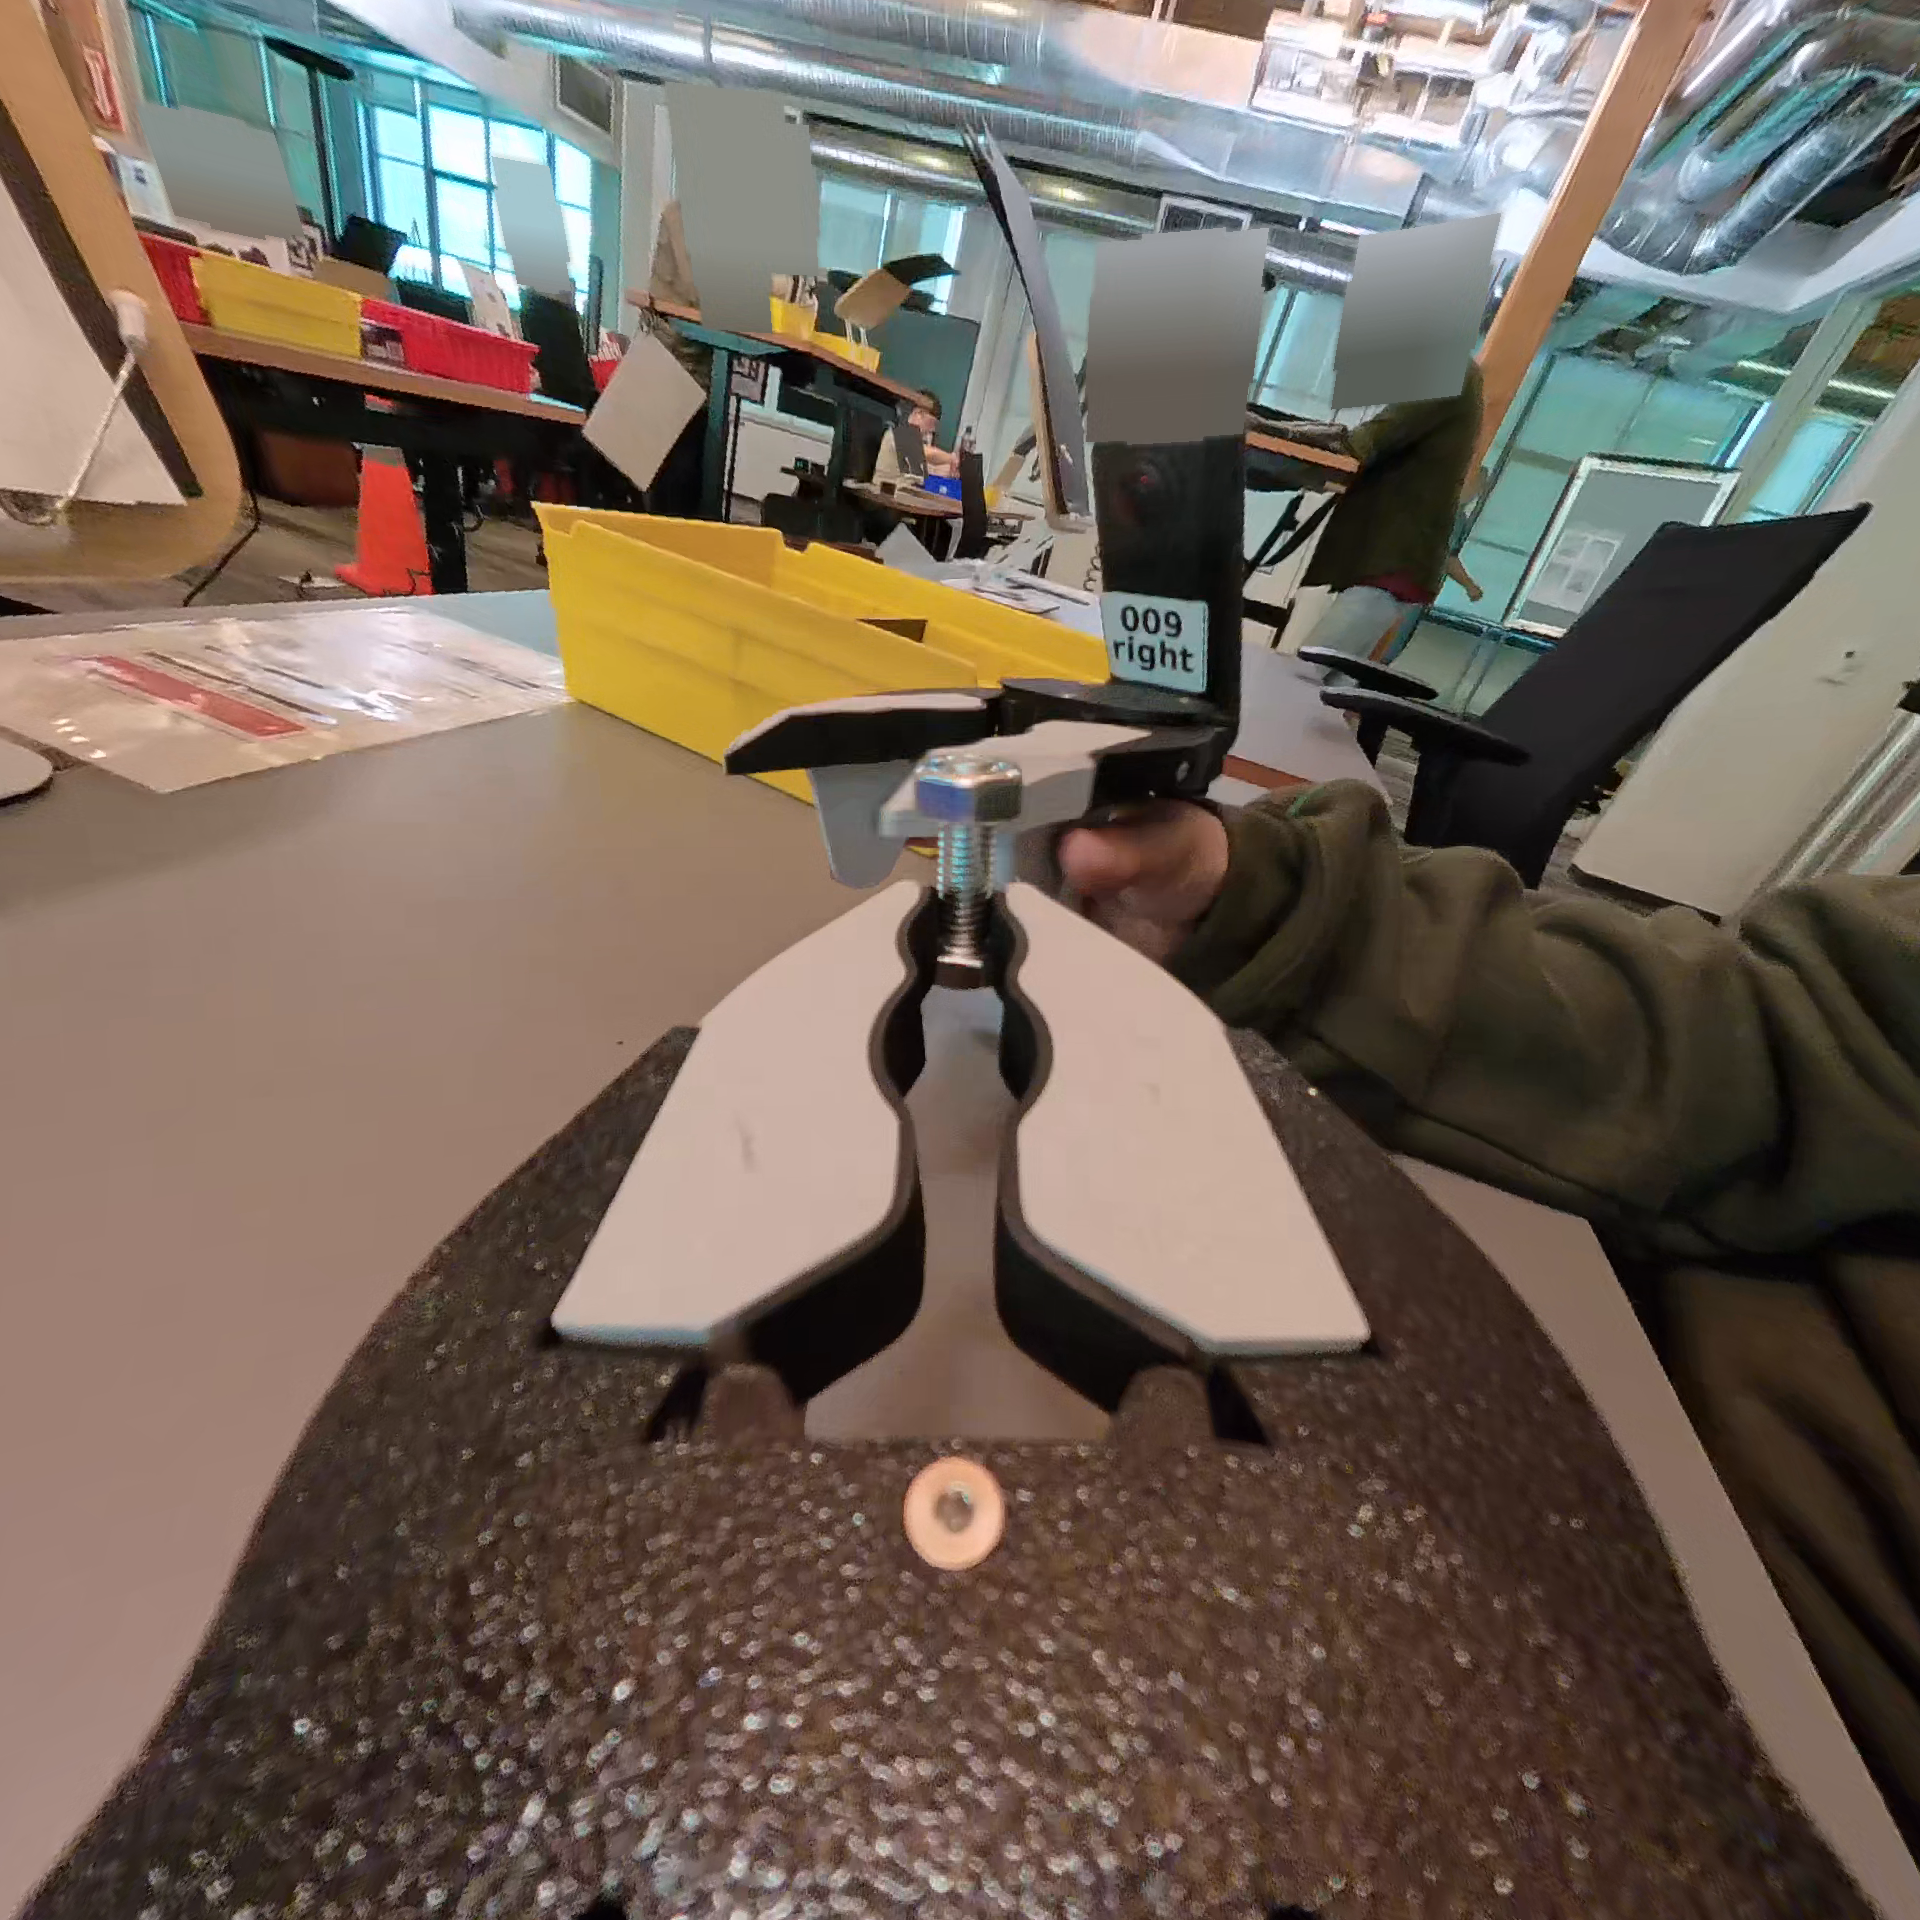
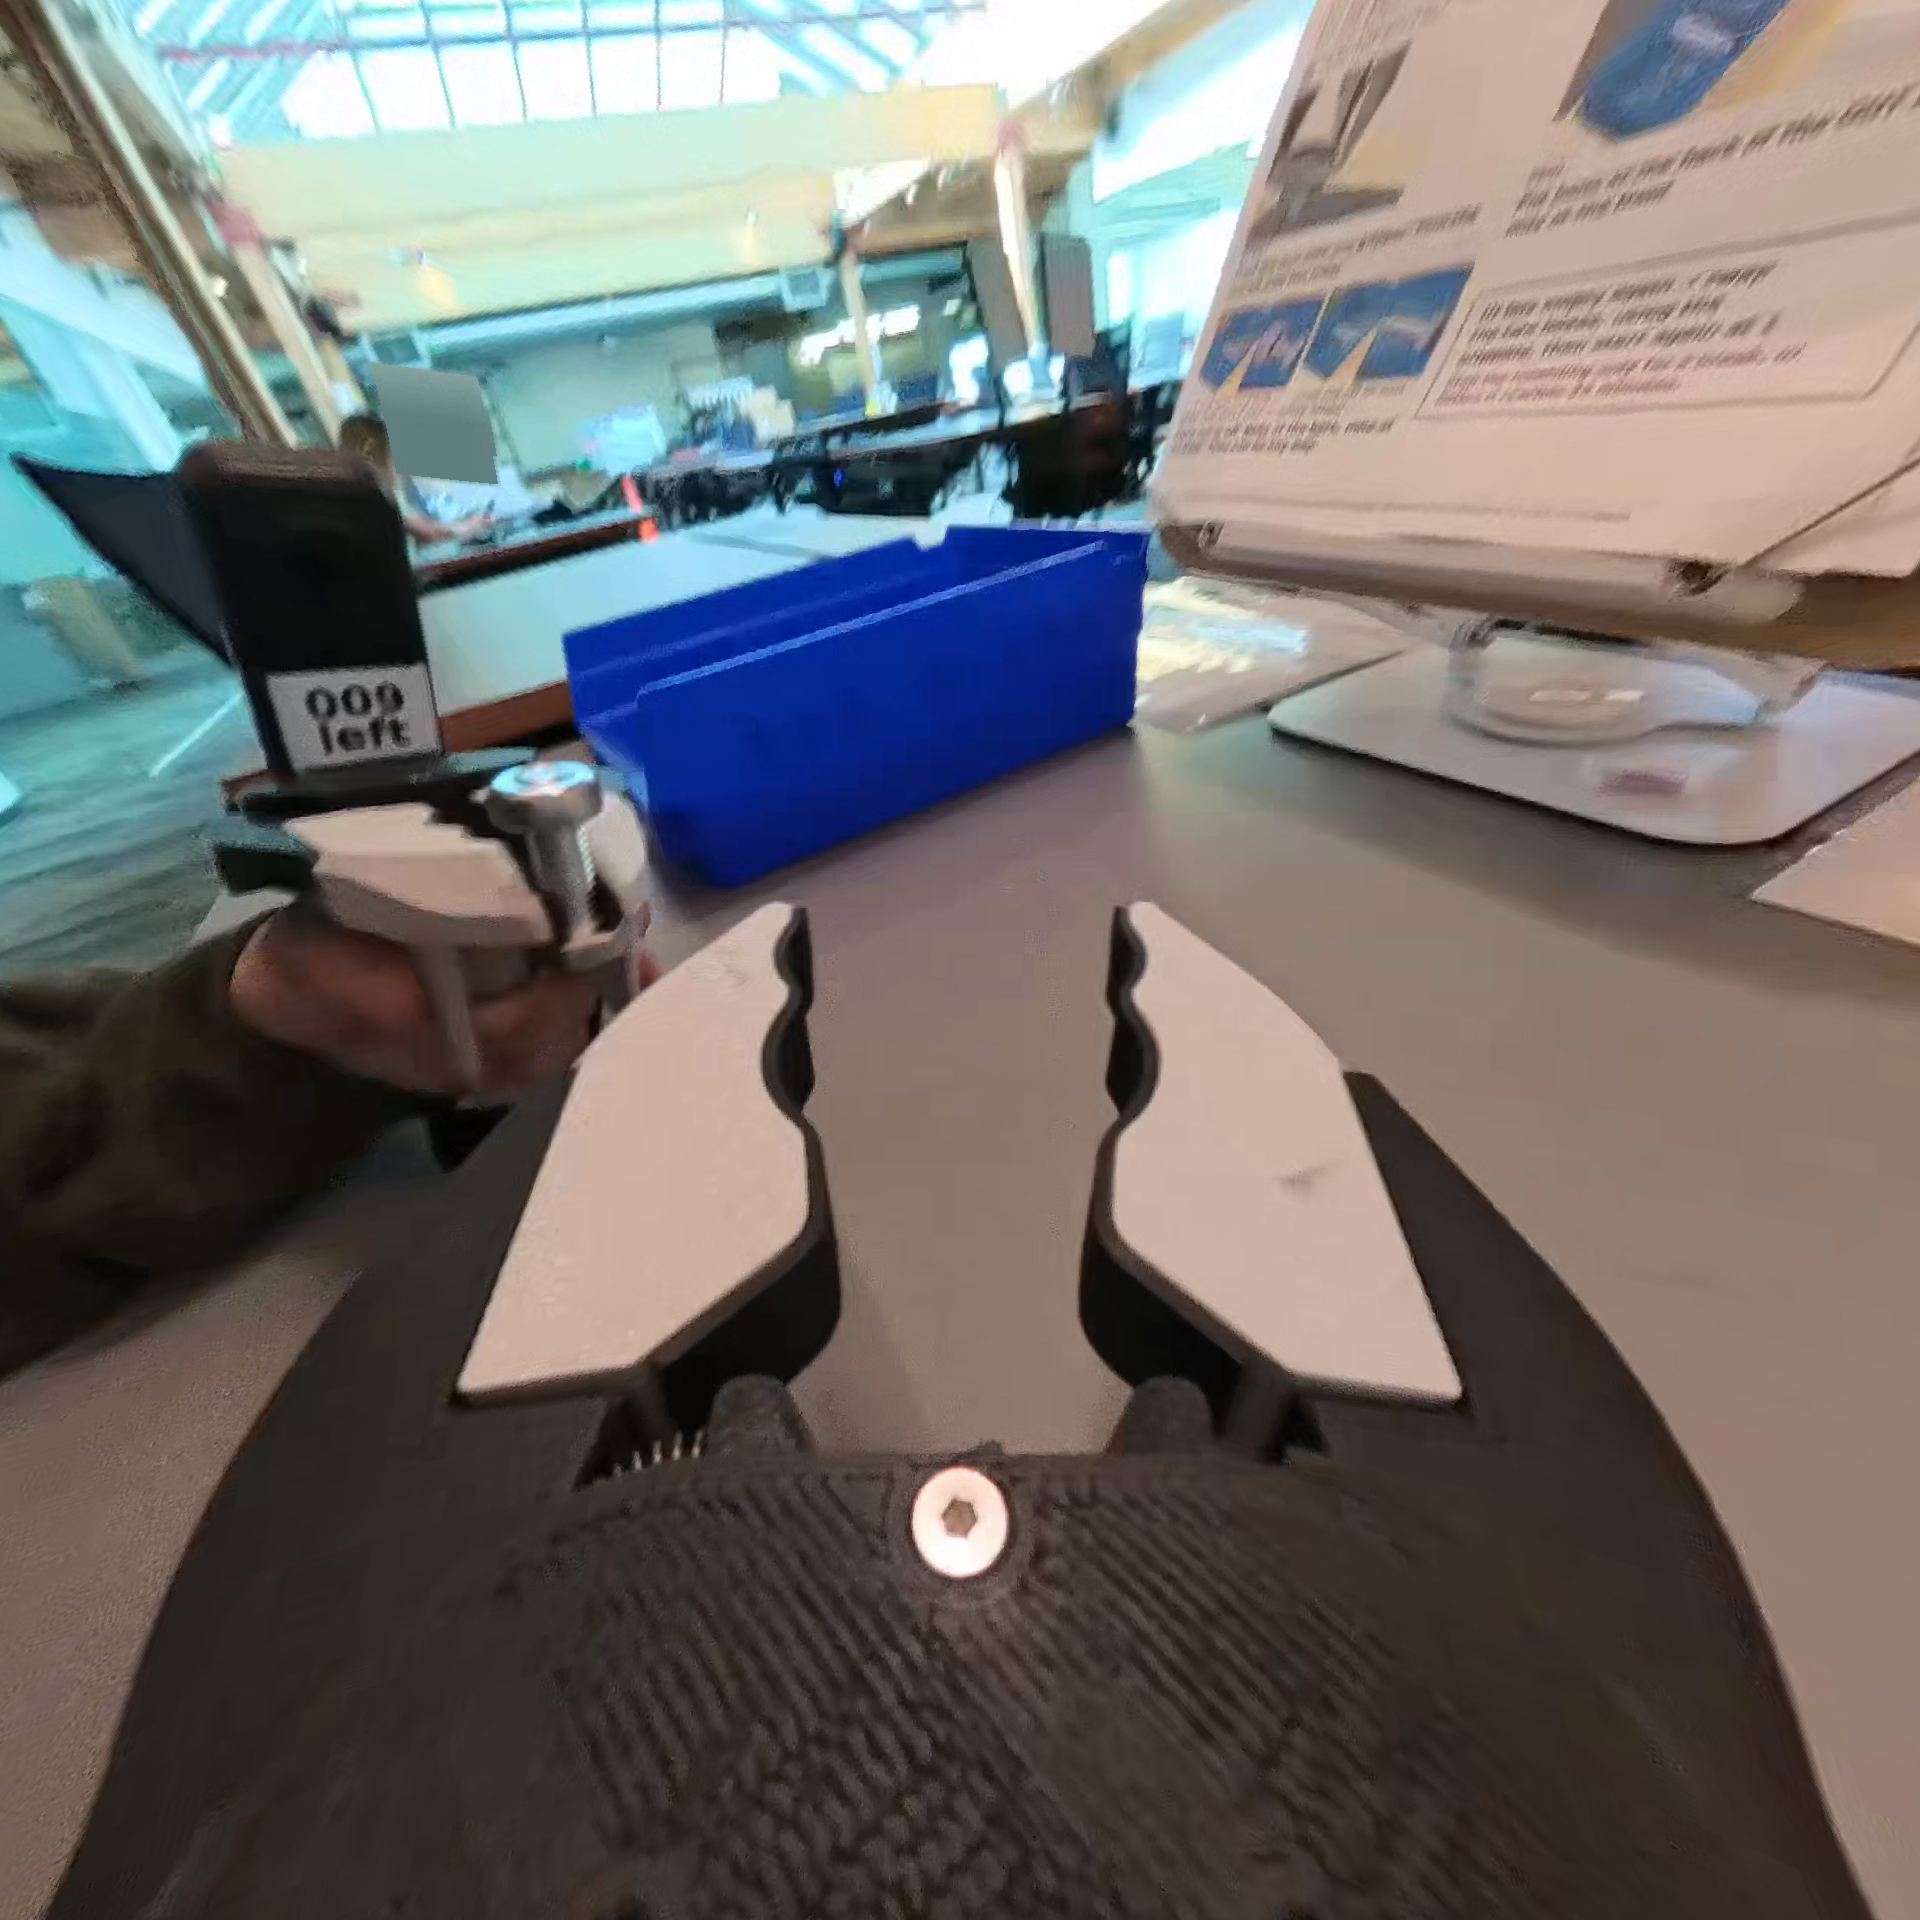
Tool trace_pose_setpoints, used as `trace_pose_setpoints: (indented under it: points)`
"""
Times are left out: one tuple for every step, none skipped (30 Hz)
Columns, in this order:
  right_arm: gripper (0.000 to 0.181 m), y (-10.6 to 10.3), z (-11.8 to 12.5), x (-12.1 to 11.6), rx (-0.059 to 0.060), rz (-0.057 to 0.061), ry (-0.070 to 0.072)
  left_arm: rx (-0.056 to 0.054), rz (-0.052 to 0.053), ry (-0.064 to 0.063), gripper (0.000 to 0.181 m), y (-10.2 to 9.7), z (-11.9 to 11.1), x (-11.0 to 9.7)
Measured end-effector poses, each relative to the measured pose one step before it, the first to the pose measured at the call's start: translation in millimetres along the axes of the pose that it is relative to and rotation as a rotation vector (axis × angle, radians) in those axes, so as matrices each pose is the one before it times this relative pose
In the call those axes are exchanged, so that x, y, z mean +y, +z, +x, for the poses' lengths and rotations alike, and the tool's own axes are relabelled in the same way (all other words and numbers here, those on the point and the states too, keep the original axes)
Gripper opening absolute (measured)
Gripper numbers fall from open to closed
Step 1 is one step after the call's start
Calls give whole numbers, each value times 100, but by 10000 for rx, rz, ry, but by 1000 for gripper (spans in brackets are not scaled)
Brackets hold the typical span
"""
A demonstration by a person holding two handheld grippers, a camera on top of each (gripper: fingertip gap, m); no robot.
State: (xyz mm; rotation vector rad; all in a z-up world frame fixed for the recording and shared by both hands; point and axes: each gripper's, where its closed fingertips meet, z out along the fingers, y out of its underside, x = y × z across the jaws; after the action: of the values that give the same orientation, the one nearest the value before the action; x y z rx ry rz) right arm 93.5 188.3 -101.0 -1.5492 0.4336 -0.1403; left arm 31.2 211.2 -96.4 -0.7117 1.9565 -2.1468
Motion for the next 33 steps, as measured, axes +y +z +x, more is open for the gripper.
trace_pose_setpoints:
  points:
    - [59, -116, -694, 131, -552, -161, 123, 56, -60, 75, 9, 76, 147, 74]
    - [62, -6, -1195, -460, -675, 233, 158, -49, -44, 116, 9, 85, 58, 58]
    - [63, 140, -1338, -640, -629, 371, 56, -45, -89, 77, 9, 104, 27, 111]
    - [63, 297, -1207, -596, -514, 326, -28, 39, -101, 59, 9, 103, 109, 126]
    - [63, 361, -872, -427, -317, 246, -25, 12, -62, 63, 9, 78, 88, 76]
    - [62, 344, -474, -192, -120, 139, 24, -22, -25, 58, 9, 47, 29, 32]
    - [61, 274, -301, -1, -71, 70, 37, 23, -19, 39, 9, 19, 74, 28]
    - [60, 204, -210, 199, -58, -35, 9, 34, -3, 24, 9, 21, 73, 2]
    - [58, 156, 56, 361, 88, -161, -59, -7, 13, 11, 9, 0, 1, -13]
    - [57, 114, 269, 380, 212, -192, -123, -22, 19, -6, 9, -27, -33, -17]
    - [56, 50, 407, 365, 256, -197, -110, -66, 42, -38, 9, -48, -109, -44]
    - [61, -66, 512, 209, 278, -160, -52, -54, 86, -75, 9, -93, -140, -106]
    - [68, -231, 607, -33, 261, -86, 32, 42, 167, -80, 9, -148, -40, -192]
    - [63, -410, 920, -51, 391, -87, 82, 180, 283, -21, 9, -219, 173, -337]
    - [56, -641, 1778, -91, 871, 40, 68, 32, 195, -8, 9, -157, 24, -226]
    - [48, -588, 1568, -153, 667, 159, 152, -95, 35, -35, 9, -32, -150, -40]
    - [61, -362, 160, -78, -226, 24, 173, 4, -60, -4, 9, 61, 3, 75]
    - [61, -231, -1187, -65, -948, -57, 139, 9, -105, 53, 9, 107, 65, 129]
    - [61, -2, -1467, -112, -903, -23, 100, -23, -120, 85, 9, 138, 56, 140]
    - [61, 280, -1114, -170, -499, 75, -41, 16, -131, 97, 9, 138, 122, 166]
    - [62, 462, -864, -199, -257, 147, -193, 36, -126, 97, 9, 128, 130, 151]
    - [62, 515, -569, -164, -68, 153, -164, -22, -94, 82, 9, 107, 67, 105]
    - [63, 483, -448, -181, -32, 174, -65, 10, -68, 63, 9, 70, 69, 89]
    - [62, 381, -492, -48, -150, 108, 5, 36, -25, 58, 9, 34, 109, 31]
    - [58, 302, -135, 210, 24, -57, 6, -12, 5, 35, 9, 10, 18, -7]
    - [58, 211, 150, 426, 165, -183, -93, -10, 12, 4, 9, -1, -20, -16]
    - [59, 138, 111, 465, 107, -219, -130, 34, 12, -9, 9, -5, 33, -19]
    - [57, 47, 279, 320, 178, -151, -48, -59, 29, -28, 9, -26, -103, -26]
    - [60, -71, 498, 50, 269, -17, 25, -95, 82, -77, 9, -84, -194, -99]
    - [61, -218, 397, -150, 132, 40, 62, 9, 163, -109, 9, -148, -111, -203]
    - [65, -275, 252, -142, -22, 1, 103, 10, 200, -115, 9, -209, -117, -233]
    - [58, -394, 708, -211, 259, 82, 186, 107, 228, -26, 9, -216, 69, -277]
    - [39, -577, 1397, -403, 663, 283, 166, 70, 125, 23, 9, -132, 91, -158]
